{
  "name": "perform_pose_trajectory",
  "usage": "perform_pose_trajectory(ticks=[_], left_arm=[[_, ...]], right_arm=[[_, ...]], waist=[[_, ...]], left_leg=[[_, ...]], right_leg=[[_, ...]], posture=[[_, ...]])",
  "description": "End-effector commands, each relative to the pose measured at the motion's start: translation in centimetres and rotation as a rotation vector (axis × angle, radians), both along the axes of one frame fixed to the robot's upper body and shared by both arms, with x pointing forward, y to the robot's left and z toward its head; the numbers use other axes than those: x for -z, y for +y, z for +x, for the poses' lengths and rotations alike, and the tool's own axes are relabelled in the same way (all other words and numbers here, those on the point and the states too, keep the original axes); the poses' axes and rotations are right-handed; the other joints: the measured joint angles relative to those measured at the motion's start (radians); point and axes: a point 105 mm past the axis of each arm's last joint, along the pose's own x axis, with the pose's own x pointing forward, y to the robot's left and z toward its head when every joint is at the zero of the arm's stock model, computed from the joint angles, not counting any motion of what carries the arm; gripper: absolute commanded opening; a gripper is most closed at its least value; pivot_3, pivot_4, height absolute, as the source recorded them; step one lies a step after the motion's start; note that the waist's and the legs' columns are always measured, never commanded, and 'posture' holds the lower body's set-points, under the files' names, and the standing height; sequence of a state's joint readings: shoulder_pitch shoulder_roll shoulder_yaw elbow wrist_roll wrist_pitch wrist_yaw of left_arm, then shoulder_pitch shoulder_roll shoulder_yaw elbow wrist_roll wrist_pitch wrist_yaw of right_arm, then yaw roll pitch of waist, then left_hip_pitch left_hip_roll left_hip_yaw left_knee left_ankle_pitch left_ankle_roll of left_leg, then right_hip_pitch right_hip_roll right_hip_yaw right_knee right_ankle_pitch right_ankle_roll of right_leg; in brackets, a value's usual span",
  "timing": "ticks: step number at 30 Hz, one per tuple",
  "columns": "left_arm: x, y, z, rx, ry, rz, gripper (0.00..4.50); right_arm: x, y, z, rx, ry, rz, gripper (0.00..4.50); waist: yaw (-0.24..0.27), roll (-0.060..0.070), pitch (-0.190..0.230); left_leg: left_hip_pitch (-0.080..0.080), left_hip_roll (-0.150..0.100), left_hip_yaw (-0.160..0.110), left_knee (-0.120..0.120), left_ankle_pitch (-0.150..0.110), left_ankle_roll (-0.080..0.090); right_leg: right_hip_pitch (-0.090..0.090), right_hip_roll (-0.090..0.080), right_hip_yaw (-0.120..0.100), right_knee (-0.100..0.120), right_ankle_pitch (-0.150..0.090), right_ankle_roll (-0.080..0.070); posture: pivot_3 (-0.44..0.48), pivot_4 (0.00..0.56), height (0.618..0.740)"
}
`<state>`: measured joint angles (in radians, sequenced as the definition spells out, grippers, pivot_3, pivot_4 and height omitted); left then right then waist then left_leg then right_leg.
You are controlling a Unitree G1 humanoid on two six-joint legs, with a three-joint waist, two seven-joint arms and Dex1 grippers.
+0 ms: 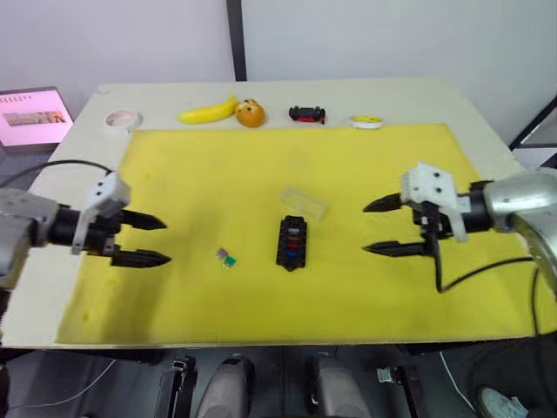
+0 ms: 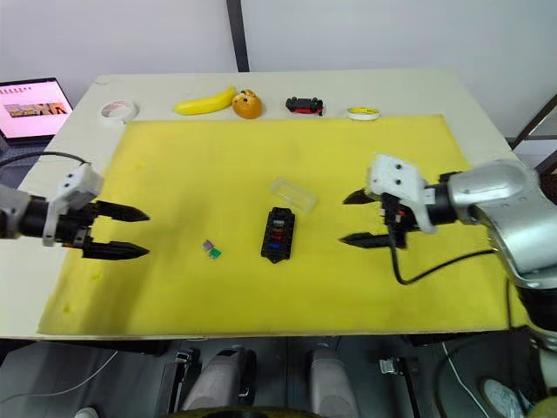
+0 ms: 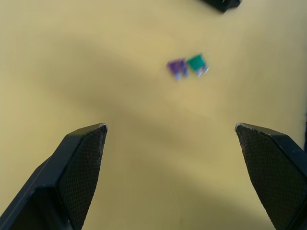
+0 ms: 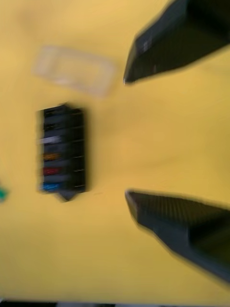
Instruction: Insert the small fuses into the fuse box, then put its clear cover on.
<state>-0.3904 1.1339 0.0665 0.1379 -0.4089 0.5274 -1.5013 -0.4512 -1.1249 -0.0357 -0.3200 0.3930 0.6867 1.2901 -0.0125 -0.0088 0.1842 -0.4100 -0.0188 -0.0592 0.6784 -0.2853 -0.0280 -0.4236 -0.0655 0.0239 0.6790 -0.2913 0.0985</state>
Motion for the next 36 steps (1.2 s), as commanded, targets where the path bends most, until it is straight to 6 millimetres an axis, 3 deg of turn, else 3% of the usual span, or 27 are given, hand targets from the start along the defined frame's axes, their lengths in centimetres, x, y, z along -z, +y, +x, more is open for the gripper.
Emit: perform_pose_trajectory(ticks=[1, 5, 8, 11, 13, 17, 25, 29, 36], left_arm=[[-1.1, 1.0, -0.3, -0.019, -0.049, 0.013, 4.50], [-0.5, 0.3, -0.4, -0.005, -0.041, 0.000, 4.50], [0.1, -1.5, -0.2, 0.031, -0.032, -0.048, 4.50], [0.4, -4.3, 0.2, 0.052, 0.043, -0.189, 4.50], [0.9, -5.6, 0.2, 0.044, 0.181, -0.302, 4.50], [2.0, -5.9, 0.2, -0.007, 0.398, -0.405, 4.50], [3.7, -5.7, 2.1, -0.201, 0.746, -0.575, 4.50], [3.7, -6.2, 2.5, -0.210, 0.805, -0.619, 4.50], [5.3, -7.3, 2.3, -0.178, 0.847, -0.561, 4.50]], right_arm=[[-1.4, -1.5, -0.2, 0.032, -0.074, -0.024, 4.43], [-1.7, -1.3, -0.3, 0.034, -0.087, -0.005, 4.43], [-2.0, 0.2, -0.1, 0.002, -0.113, 0.023, 4.43], [-2.4, 3.0, -0.2, -0.071, -0.113, 0.081, 4.43], [-3.2, 5.5, -0.5, -0.131, -0.113, 0.143, 4.43], [-3.9, 7.7, -0.7, -0.177, -0.127, 0.179, 4.43], [-4.2, 9.0, -1.2, -0.183, -0.139, 0.212, 4.43], [-4.1, 9.1, -1.3, -0.174, -0.139, 0.212, 4.43], [-4.0, 9.1, -1.4, -0.159, -0.138, 0.211, 4.43]], waist=[[-0.001, 0.000, 0.000], [-0.004, 0.000, 0.000], [-0.003, 0.001, 0.000], [-0.003, 0.001, 0.000], [-0.002, 0.000, 0.000], [-0.004, 0.000, 0.000], [-0.002, 0.000, 0.000], [-0.004, 0.000, 0.000], [0.000, 0.000, 0.000]], left_leg=[[0.000, 0.000, 0.000, 0.000, 0.000, 0.000], [0.000, 0.002, 0.000, 0.000, 0.000, 0.000], [0.000, 0.002, 0.000, 0.000, 0.000, 0.000], [0.000, 0.002, 0.000, 0.000, 0.000, 0.000], [0.000, 0.002, 0.000, 0.001, 0.000, 0.000], [0.000, 0.001, -0.001, 0.001, 0.000, 0.000], [0.000, -0.002, -0.001, 0.002, 0.000, 0.000], [0.000, -0.001, -0.001, 0.001, 0.000, 0.000], [0.000, -0.001, -0.001, 0.001, 0.000, 0.000]], right_leg=[[0.000, 0.000, 0.000, 0.000, 0.000, 0.000], [0.000, 0.001, 0.000, 0.000, 0.000, 0.000], [0.000, 0.001, 0.000, 0.000, 0.000, 0.000], [-0.001, 0.001, 0.000, 0.000, 0.000, 0.000], [0.000, 0.001, 0.000, 0.001, 0.000, 0.000], [-0.001, 0.002, 0.000, 0.002, 0.000, 0.000], [0.000, 0.001, 0.000, 0.002, 0.000, 0.000], [-0.001, 0.002, 0.000, 0.002, 0.000, 0.000], [-0.001, 0.000, 0.000, 0.002, 0.000, 0.000]], posture=[[0.000, 0.150, 0.740], [0.000, 0.150, 0.740], [0.000, 0.150, 0.740], [0.000, 0.150, 0.740], [0.000, 0.150, 0.740], [0.000, 0.150, 0.740], [0.000, 0.150, 0.740], [0.000, 0.150, 0.740], [0.000, 0.150, 0.740]])
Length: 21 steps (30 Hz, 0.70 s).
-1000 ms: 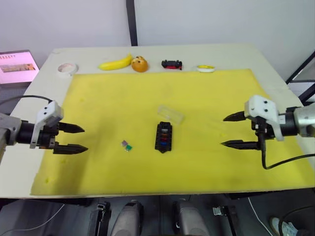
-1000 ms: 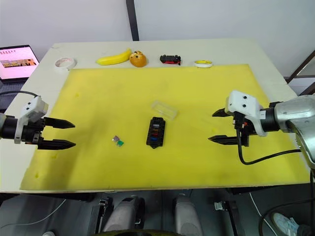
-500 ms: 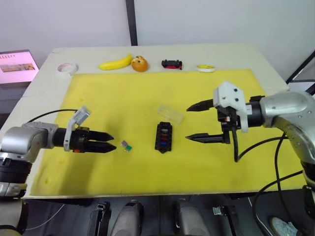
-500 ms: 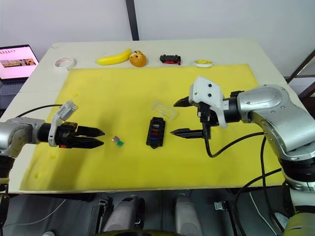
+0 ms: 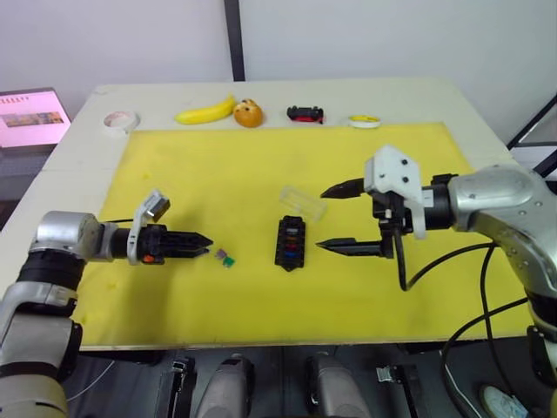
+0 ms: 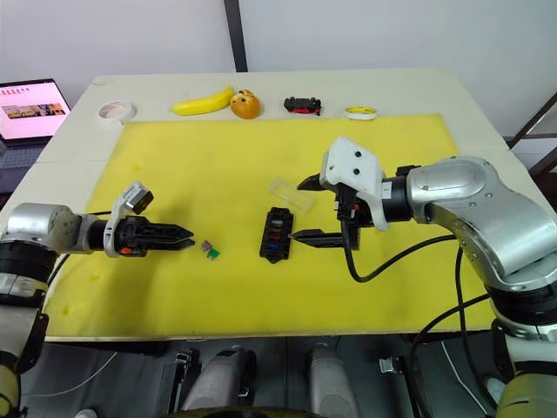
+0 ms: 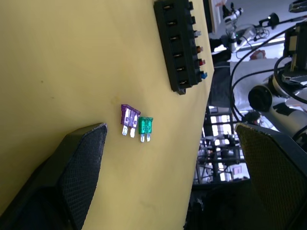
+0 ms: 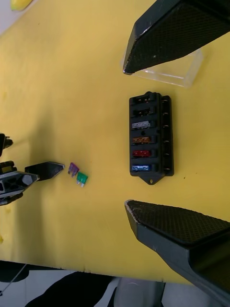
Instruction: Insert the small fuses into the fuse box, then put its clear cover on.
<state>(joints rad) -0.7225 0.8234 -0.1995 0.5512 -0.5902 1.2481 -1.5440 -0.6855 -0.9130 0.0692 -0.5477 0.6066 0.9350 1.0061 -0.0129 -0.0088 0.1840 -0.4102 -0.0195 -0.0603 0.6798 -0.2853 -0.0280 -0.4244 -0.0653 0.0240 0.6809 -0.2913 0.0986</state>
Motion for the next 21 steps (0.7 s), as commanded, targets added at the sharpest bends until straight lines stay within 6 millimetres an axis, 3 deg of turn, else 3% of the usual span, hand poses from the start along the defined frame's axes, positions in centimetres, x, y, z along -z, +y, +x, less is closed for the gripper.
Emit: perform_pose_trajectory(ticks=[1, 21], left_arm=[[0.8, -0.8, -0.1, 0.033, 0.025, 0.014, 4.50], [1.9, -3.3, 0.6, 0.104, -0.003, 0.025, 4.50]], right_arm=[[-0.8, 0.0, -0.4, -0.004, -0.043, 0.006, 4.43], [-0.8, 0.2, -0.4, 0.009, -0.045, 0.006, 4.43]], waist=[[0.001, 0.000, 0.000], [0.023, 0.001, -0.001]], left_leg=[[0.000, 0.000, 0.000, 0.000, 0.000, 0.000], [0.000, -0.002, 0.000, 0.002, 0.000, 0.000]], right_leg=[[0.000, 0.000, 0.000, 0.000, 0.000, 0.000], [0.002, -0.003, 0.000, 0.000, 0.000, 0.000]], posture=[[0.000, 0.150, 0.740], [0.000, 0.150, 0.740]])
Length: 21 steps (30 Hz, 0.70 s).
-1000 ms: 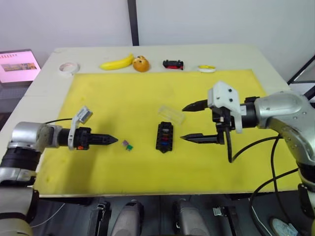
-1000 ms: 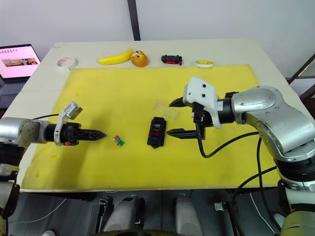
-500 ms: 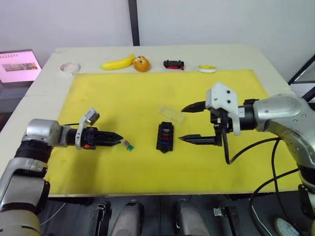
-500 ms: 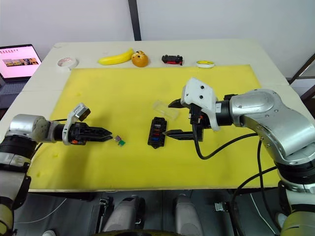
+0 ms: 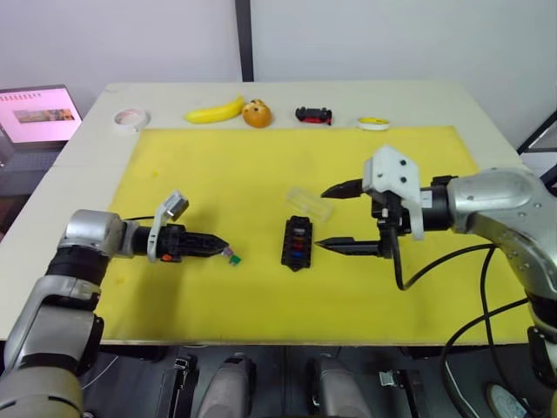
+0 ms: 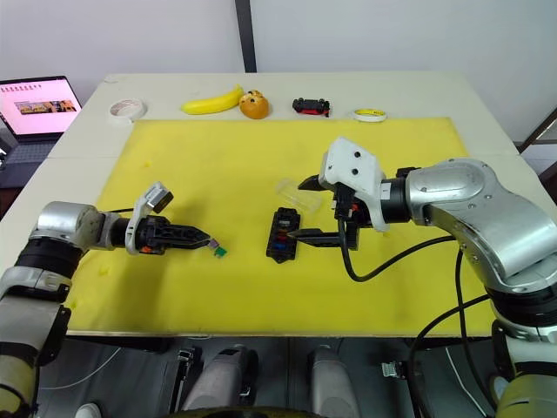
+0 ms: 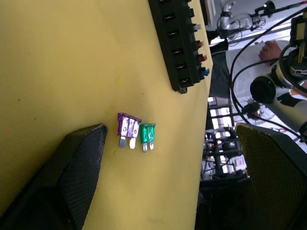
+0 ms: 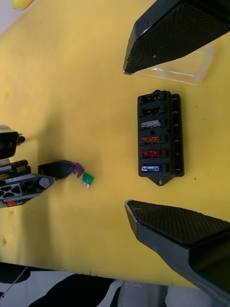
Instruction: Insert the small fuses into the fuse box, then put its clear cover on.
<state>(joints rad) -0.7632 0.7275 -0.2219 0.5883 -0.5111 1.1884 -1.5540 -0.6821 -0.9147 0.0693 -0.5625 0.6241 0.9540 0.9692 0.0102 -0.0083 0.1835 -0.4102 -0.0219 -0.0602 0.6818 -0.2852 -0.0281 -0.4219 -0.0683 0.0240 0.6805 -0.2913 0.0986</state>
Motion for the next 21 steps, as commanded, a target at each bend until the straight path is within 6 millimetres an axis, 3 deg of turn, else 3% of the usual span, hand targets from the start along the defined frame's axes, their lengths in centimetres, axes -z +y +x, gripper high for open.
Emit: perform_pose_trajectory(ticks=[1, 4, 11, 21], left_arm=[[1.0, -1.1, -0.3, 0.041, 0.030, 0.015, 4.50], [1.1, -1.2, -0.3, 0.044, 0.030, 0.015, 3.72], [1.7, -1.2, -0.4, 0.060, 0.020, 0.037, 0.16], [2.5, -0.1, -0.2, 0.032, 0.005, 0.077, 0.16]], right_arm=[[-0.9, 0.1, -0.4, -0.011, -0.046, 0.002, 4.43], [-0.9, 0.1, -0.4, -0.011, -0.046, 0.000, 4.50], [-0.8, 0.1, -0.4, -0.009, -0.045, -0.005, 4.50], [-0.8, 0.0, -0.4, -0.010, -0.048, -0.009, 4.50]], waist=[[0.000, 0.000, 0.000], [0.000, 0.000, 0.000], [-0.006, 0.000, 0.000], [-0.008, 0.000, 0.000]], left_leg=[[0.000, 0.000, 0.000, 0.000, 0.000, 0.000], [0.000, 0.000, 0.000, 0.000, 0.000, 0.000], [0.000, 0.000, 0.000, 0.000, 0.000, 0.000], [0.000, 0.001, 0.000, 0.000, 0.000, 0.000]], right_leg=[[0.000, 0.000, 0.000, 0.000, 0.000, 0.000], [0.000, 0.000, 0.000, 0.000, 0.000, 0.000], [0.000, 0.000, 0.000, 0.000, 0.000, 0.000], [0.000, 0.001, 0.000, 0.000, 0.000, 0.000]], posture=[[0.000, 0.150, 0.740], [0.000, 0.150, 0.740], [0.000, 0.150, 0.740], [0.000, 0.150, 0.740]])
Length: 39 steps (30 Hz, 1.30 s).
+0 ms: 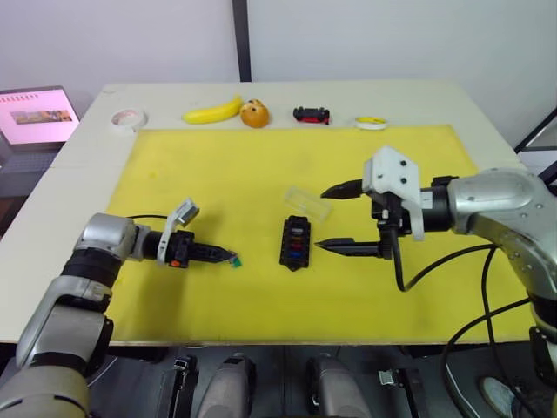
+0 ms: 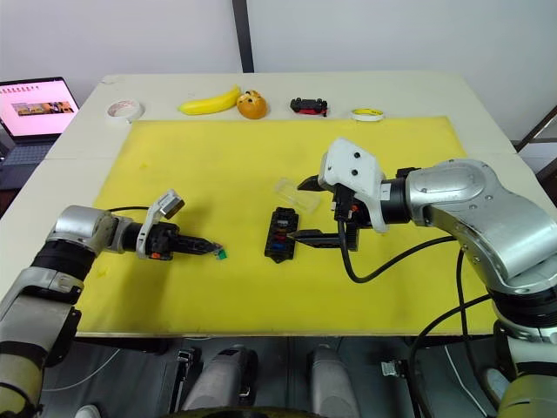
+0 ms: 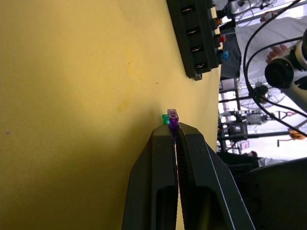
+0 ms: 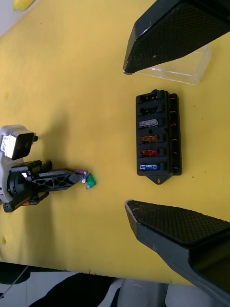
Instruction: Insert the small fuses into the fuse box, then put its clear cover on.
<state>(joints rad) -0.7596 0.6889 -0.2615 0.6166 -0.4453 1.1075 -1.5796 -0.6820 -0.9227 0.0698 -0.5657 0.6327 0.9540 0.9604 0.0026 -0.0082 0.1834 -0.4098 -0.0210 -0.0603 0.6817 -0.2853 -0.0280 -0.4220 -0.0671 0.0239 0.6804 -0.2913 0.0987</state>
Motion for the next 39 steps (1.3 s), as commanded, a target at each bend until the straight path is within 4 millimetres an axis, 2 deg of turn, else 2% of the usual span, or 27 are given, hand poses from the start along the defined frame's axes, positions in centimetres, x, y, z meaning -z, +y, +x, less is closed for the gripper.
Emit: perform_pose_trajectory(ticks=[1, 5, 9, 11, 16, 22, 29, 32, 35, 39], left_arm=[[0.8, 0.7, 0.0, -0.030, 0.017, 0.032, 0.16], [-1.9, 1.4, 0.9, -0.071, -0.077, -0.025, 0.16], [-4.9, 1.5, 0.8, -0.056, -0.174, -0.067, 0.16], [-7.5, 1.0, 0.2, -0.017, -0.268, -0.103, 0.16], [-12.0, -1.1, -1.5, 0.088, -0.503, -0.169, 0.16], [-13.7, -3.2, -3.3, 0.211, -0.669, -0.182, 0.16], [-14.2, -3.9, -3.8, 0.260, -0.740, -0.189, 0.16], [-14.0, -4.0, -3.8, 0.264, -0.748, -0.185, 0.08], [-14.1, -4.1, -3.9, 0.268, -0.754, -0.191, 0.08], [-14.2, -4.2, -4.0, 0.270, -0.762, -0.197, 0.08]], right_arm=[[-0.7, 0.1, -0.4, -0.014, -0.046, -0.007, 4.50], [-0.7, 0.1, -0.5, -0.017, -0.045, -0.005, 4.50], [-0.7, 0.4, -0.7, -0.026, -0.032, 0.007, 4.50], [-0.7, 1.0, -0.8, -0.037, -0.003, 0.053, 4.50], [-1.3, 3.2, -1.3, -0.069, 0.187, 0.252, 4.50], [-2.2, 5.2, -0.8, -0.071, 0.358, 0.408, 4.50], [-2.2, 6.4, -0.6, -0.062, 0.456, 0.422, 4.50], [-2.2, 6.6, -0.7, -0.067, 0.474, 0.425, 3.66], [-2.1, 6.8, -0.6, -0.058, 0.491, 0.424, 2.23], [-2.3, 7.0, -0.6, -0.058, 0.503, 0.430, 2.23]], waist=[[-0.001, 0.000, 0.000], [-0.004, 0.000, 0.000], [-0.016, -0.001, 0.000], [-0.018, -0.001, 0.001], [-0.019, -0.001, 0.001], [-0.016, -0.001, 0.000], [-0.018, -0.001, 0.000], [-0.020, -0.001, 0.001], [-0.022, -0.001, 0.001], [-0.022, -0.001, 0.001]], left_leg=[[0.000, 0.000, 0.000, 0.000, 0.000, 0.000], [0.000, 0.000, 0.000, 0.000, 0.000, 0.000], [0.000, 0.001, -0.001, 0.000, 0.000, 0.000], [0.000, 0.002, -0.001, -0.001, 0.000, 0.000], [-0.001, 0.003, -0.001, -0.002, 0.000, 0.000], [-0.001, 0.002, -0.001, -0.002, 0.000, -0.001], [-0.001, 0.002, 0.000, -0.002, 0.000, -0.001], [-0.001, 0.002, 0.000, -0.002, 0.000, -0.001], [-0.001, 0.002, 0.000, -0.003, 0.000, -0.001], [-0.001, 0.002, 0.000, -0.003, 0.000, -0.001]], right_leg=[[0.000, 0.000, 0.000, 0.000, 0.000, 0.000], [0.000, 0.001, 0.000, 0.000, 0.000, 0.000], [-0.001, 0.001, 0.000, 0.000, 0.000, 0.000], [-0.001, 0.001, 0.000, 0.000, 0.000, 0.000], [-0.002, 0.001, 0.000, 0.000, 0.000, 0.000], [-0.002, 0.000, 0.000, 0.000, 0.000, 0.000], [-0.003, 0.001, 0.000, 0.000, 0.000, 0.000], [-0.003, 0.001, 0.000, 0.000, 0.000, 0.000], [-0.003, 0.001, 0.000, 0.000, 0.000, 0.000], [-0.003, 0.001, 0.000, 0.000, 0.000, 0.000]], posture=[[0.000, 0.150, 0.740], [0.000, 0.150, 0.740], [0.000, 0.150, 0.740], [0.000, 0.150, 0.740], [0.000, 0.150, 0.740], [0.000, 0.150, 0.740], [0.000, 0.150, 0.740], [0.000, 0.150, 0.740], [0.000, 0.150, 0.740], [0.000, 0.150, 0.740]])
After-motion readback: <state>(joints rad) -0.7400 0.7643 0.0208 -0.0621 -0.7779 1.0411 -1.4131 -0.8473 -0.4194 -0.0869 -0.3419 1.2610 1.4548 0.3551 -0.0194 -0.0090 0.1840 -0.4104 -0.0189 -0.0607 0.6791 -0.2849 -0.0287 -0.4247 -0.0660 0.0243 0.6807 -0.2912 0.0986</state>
